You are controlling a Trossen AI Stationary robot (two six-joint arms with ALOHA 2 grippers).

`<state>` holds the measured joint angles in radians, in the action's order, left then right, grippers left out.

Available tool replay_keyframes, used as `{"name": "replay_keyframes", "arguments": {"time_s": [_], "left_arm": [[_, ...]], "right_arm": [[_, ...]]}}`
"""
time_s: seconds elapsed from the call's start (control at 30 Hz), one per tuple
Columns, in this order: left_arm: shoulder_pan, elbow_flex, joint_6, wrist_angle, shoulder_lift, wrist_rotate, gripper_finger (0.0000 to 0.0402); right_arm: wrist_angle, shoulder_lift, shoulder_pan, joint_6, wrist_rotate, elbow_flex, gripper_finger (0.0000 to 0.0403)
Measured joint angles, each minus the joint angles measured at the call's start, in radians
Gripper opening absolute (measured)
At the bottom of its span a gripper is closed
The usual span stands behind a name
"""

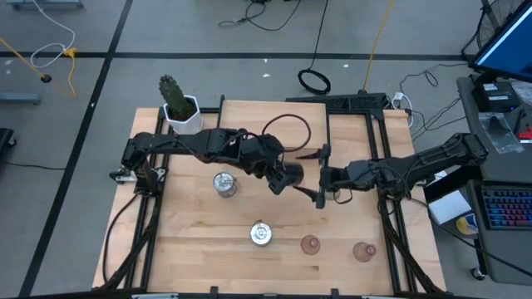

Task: Pick & Place candle stick holders
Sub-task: Put the bottom left silver scented candle on the shelf

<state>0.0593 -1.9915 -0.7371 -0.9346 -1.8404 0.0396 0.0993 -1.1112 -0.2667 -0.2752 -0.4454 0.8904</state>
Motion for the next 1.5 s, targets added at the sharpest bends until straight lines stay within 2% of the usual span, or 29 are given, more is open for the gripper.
{"name": "replay_keyframes", "arguments": {"time_s": [0.47,0.67,0.87,1.5], "left_arm": [[0.009,0.000,0.025,0.049,-0.032,0.040,0.0363],[0.016,0.000,0.036,0.091,-0.063,0.039,0.0363],[0.013,0.000,0.035,0.139,-0.085,0.045,0.0363],[0.011,0.000,0.024,0.160,-0.143,0.071,0.0363]], "right_arm": [[-0.002,0.006,-0.035,0.008,-0.001,0.000,0.0400],[-0.049,0.005,-0.043,0.045,-0.067,0.000,0.0400],[-0.160,-0.001,-0.022,0.156,-0.080,0.000,0.0400],[-0.198,-0.079,0.029,0.162,-0.077,0.000,0.0392]]}}
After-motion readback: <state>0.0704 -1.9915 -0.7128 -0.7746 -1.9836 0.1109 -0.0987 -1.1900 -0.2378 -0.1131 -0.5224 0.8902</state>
